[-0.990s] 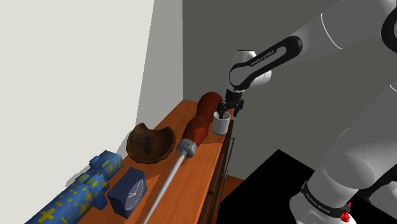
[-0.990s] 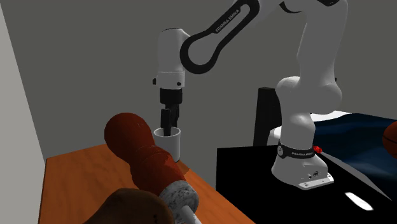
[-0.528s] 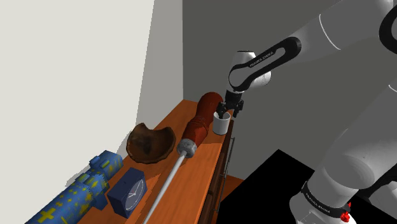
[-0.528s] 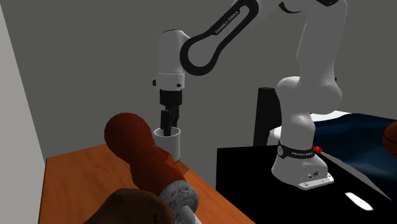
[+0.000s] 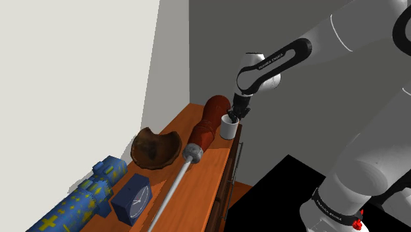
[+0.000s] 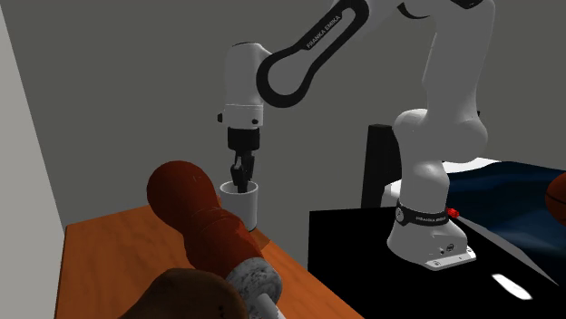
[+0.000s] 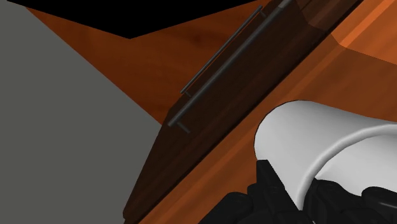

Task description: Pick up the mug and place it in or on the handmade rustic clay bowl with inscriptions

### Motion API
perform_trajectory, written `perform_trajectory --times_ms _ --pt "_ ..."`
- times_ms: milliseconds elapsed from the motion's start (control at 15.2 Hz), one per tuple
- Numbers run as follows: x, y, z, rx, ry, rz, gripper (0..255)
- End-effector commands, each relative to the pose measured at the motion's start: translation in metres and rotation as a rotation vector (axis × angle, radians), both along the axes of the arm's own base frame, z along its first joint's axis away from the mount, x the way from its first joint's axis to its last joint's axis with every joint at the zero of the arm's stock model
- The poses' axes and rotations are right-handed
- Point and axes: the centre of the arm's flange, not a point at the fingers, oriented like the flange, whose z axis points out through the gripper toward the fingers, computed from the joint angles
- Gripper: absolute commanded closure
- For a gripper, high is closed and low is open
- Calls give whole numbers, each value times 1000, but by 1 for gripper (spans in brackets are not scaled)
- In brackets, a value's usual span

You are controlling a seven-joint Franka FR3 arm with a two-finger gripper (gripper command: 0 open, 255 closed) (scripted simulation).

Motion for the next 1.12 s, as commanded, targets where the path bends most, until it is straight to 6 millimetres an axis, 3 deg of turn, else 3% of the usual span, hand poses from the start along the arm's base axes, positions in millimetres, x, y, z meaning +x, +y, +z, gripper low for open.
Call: perform_trajectory --times_ms 0,1056 --pt "0 0 0 0 0 0 255" --pt "0 0 79 0 0 0 255"
